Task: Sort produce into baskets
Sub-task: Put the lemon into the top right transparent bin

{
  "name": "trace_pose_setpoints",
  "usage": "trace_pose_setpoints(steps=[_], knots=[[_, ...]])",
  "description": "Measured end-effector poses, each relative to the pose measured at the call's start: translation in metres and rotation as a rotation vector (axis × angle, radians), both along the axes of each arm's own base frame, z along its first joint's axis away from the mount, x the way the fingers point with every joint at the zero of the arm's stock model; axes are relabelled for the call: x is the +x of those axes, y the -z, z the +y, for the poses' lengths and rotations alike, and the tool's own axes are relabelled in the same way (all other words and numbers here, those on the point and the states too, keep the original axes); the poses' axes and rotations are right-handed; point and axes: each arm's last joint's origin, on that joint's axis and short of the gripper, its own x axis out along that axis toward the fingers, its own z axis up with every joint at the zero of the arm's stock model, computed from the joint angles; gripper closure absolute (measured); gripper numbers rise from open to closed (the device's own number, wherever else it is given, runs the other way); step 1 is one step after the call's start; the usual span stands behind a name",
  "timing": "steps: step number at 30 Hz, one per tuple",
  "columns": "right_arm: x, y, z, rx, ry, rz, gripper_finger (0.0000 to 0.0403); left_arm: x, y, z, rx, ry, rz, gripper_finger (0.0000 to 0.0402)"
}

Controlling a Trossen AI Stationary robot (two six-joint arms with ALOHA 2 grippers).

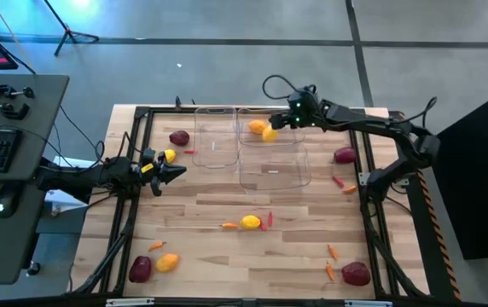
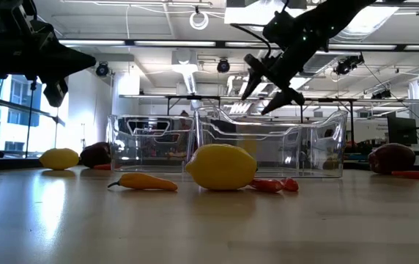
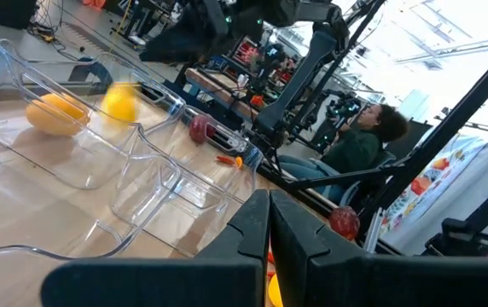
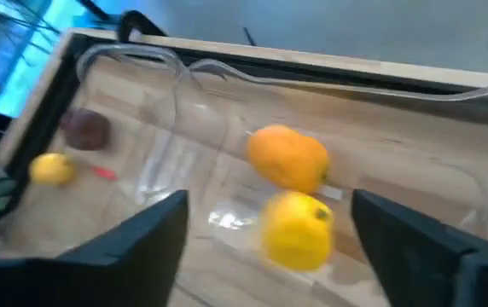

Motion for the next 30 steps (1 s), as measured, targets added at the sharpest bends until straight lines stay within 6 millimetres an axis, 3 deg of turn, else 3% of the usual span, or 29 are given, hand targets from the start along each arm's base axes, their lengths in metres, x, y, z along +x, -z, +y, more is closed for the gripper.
trace_pose_setpoints(steps=[4,8,11,16,18,22,25,30], knots=[[-0.005,-0.026,-0.004,-0.016,-0.069,-0.092,0.0018,0.000,0.000,0.000,0.000,0.000,0.000,0.0401],[-0.011,-0.055,0.005,-0.037,-0.139,-0.195,0.0009,0.000,0.000,0.000,0.000,0.000,0.000,0.0401],[-0.010,-0.076,0.032,-0.068,-0.215,-0.286,0.0016,0.000,0.000,0.000,-0.001,0.000,0.000,0.0401],[0.015,-0.083,0.104,-0.023,-0.363,-0.352,0.0017,0.000,0.000,0.000,-0.002,-0.002,-0.004,0.0401],[0.029,-0.082,0.140,-0.024,-0.412,-0.386,0.0018,0.000,-0.002,0.000,-0.009,-0.011,-0.022,0.0402],[0.049,-0.060,0.196,0.000,-0.491,-0.326,0.0018,0.000,-0.006,0.000,-0.081,-0.011,-0.075,0.0401],[0.057,-0.045,0.223,0.073,-0.566,-0.291,0.0018,-0.001,-0.009,0.000,-0.146,-0.005,-0.118,0.0402],[0.063,-0.010,0.250,0.155,-0.691,-0.107,0.0018,-0.002,-0.016,0.001,-0.196,0.002,-0.196,0.0402]])
